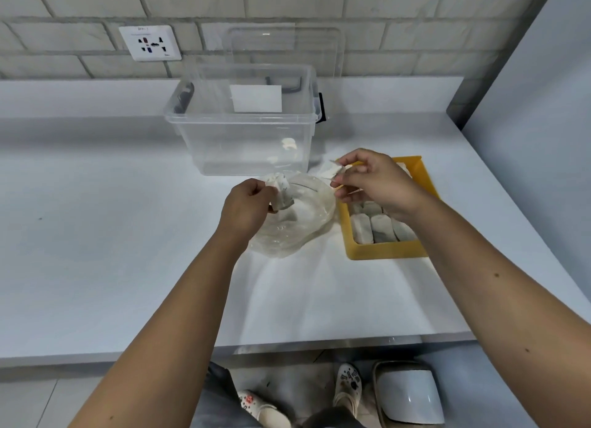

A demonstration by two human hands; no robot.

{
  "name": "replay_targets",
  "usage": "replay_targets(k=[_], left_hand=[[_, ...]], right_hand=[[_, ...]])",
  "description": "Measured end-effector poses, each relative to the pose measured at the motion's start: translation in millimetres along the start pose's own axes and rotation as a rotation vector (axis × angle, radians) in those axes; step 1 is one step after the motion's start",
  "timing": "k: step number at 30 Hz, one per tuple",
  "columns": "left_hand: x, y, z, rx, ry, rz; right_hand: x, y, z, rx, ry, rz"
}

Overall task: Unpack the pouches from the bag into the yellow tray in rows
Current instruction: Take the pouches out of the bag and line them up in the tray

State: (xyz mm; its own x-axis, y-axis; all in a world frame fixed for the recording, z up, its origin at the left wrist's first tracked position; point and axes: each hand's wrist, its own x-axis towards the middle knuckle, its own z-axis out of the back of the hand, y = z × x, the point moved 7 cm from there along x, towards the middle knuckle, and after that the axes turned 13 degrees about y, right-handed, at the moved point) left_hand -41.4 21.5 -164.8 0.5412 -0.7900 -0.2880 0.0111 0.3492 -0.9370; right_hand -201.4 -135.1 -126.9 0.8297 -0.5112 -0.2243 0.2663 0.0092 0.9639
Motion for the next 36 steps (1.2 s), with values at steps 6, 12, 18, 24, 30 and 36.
replay_targets(k=[6, 12, 18, 24, 30, 36], left_hand=[[-5, -6, -30, -0.318, 0.151, 0.01], [-11, -14, -58, -0.428, 0.291, 0.001], [-11, -17, -67, -0.409, 0.255, 0.029], [-7, -24, -82, -0.411, 0.288, 0.047], [1, -30, -98, -0.285, 0.285, 0.024], [5, -32, -112, -0.078, 0.246, -0.076]], right_hand=[[-12, -9, -13, 0.335, 0.058, -0.028], [-22, -10, -21, 0.118, 0.064, 0.06], [-32, -6, -17, -0.144, 0.071, 0.187], [-47, 5, 8, -0.358, -0.146, 0.318], [-69, 9, 78, -0.372, -0.254, 0.219], [-85, -43, 129, -0.528, -0.278, -0.073]])
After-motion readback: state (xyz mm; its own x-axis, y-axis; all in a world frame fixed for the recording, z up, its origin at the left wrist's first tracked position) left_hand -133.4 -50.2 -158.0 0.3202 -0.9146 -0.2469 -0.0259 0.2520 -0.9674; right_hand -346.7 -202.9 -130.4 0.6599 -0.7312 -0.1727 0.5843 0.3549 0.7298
